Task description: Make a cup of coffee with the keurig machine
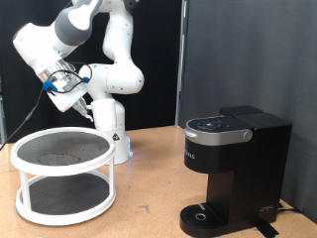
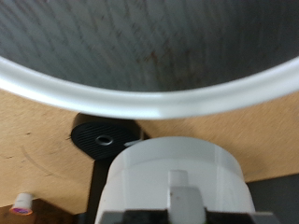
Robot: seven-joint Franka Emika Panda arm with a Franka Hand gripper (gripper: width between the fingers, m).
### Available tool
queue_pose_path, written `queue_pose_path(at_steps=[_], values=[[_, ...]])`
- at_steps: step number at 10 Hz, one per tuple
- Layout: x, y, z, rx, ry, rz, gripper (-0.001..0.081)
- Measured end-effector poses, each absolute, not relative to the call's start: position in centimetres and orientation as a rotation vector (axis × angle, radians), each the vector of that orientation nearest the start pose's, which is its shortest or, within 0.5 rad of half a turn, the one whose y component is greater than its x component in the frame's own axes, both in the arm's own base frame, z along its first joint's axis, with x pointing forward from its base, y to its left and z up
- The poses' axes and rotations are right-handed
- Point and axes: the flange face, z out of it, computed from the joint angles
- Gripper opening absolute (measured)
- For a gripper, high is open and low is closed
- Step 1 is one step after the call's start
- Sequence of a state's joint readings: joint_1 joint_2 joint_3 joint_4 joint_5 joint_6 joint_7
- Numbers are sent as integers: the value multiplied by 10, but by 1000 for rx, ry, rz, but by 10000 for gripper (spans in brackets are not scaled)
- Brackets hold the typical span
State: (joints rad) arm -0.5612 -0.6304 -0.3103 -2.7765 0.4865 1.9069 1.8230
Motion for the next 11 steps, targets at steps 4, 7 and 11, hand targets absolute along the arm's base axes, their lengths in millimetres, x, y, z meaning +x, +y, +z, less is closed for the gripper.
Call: queue_pose_path(at_steps=[4, 7, 11], values=[[278, -183, 382, -178, 2612, 742, 5], [312, -162, 377, -117, 2655, 689, 5], [355, -138, 373, -152, 2657, 660, 5]])
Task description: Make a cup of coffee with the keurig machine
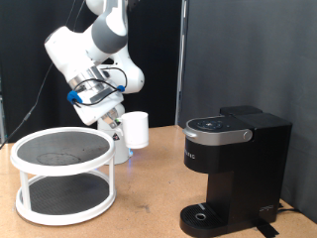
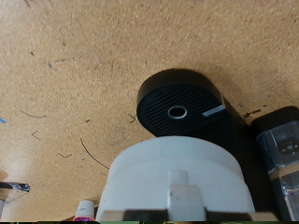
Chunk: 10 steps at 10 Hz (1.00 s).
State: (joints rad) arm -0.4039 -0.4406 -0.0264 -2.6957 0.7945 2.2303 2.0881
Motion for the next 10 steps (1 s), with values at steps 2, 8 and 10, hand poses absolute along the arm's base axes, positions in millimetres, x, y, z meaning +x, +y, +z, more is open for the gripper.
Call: queue_pose_path(at_steps=[2, 8, 10], values=[[377, -126, 372, -179, 2657, 657, 5], [395, -111, 358, -206, 2695, 678, 5], [399, -105, 340, -170, 2766, 653, 5]])
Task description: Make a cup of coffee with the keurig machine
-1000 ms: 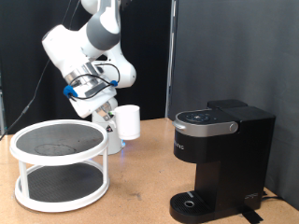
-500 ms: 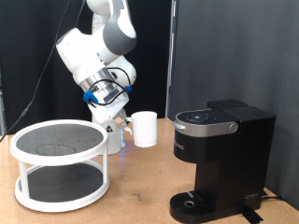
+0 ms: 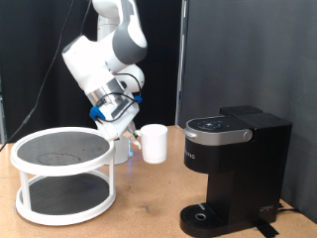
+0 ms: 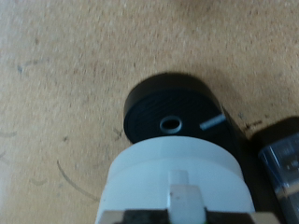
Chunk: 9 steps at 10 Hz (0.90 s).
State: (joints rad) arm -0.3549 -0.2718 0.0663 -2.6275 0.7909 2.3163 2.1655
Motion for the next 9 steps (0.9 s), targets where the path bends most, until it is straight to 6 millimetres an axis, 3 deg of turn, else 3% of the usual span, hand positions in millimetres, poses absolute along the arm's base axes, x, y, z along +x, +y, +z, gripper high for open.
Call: queue_pose_path(at_steps=[5, 9], values=[[408, -92, 285, -143, 2835, 553, 5], [411, -78, 258, -172, 2826, 546, 5]])
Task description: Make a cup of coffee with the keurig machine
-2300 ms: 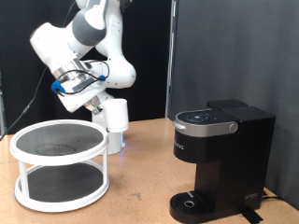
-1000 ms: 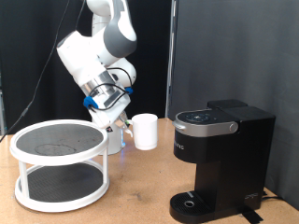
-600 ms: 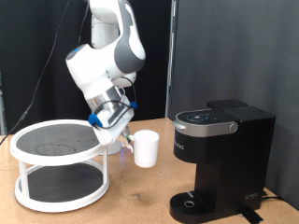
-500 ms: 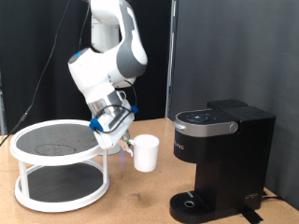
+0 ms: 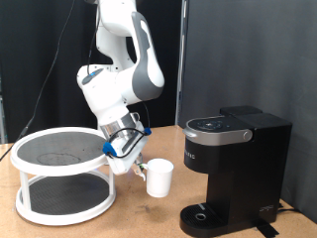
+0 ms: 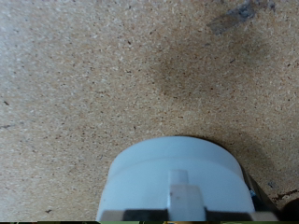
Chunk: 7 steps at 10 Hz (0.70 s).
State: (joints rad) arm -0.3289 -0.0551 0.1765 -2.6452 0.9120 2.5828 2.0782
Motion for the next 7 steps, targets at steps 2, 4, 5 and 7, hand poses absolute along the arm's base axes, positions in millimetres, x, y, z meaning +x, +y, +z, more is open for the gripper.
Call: queue_pose_path(at_steps=[2, 4, 5, 7], values=[[411, -70, 250, -193, 2820, 532, 5], [413, -60, 243, -199, 2804, 506, 5], [414, -54, 241, -199, 2794, 505, 5], [418, -41, 238, -191, 2774, 506, 5]])
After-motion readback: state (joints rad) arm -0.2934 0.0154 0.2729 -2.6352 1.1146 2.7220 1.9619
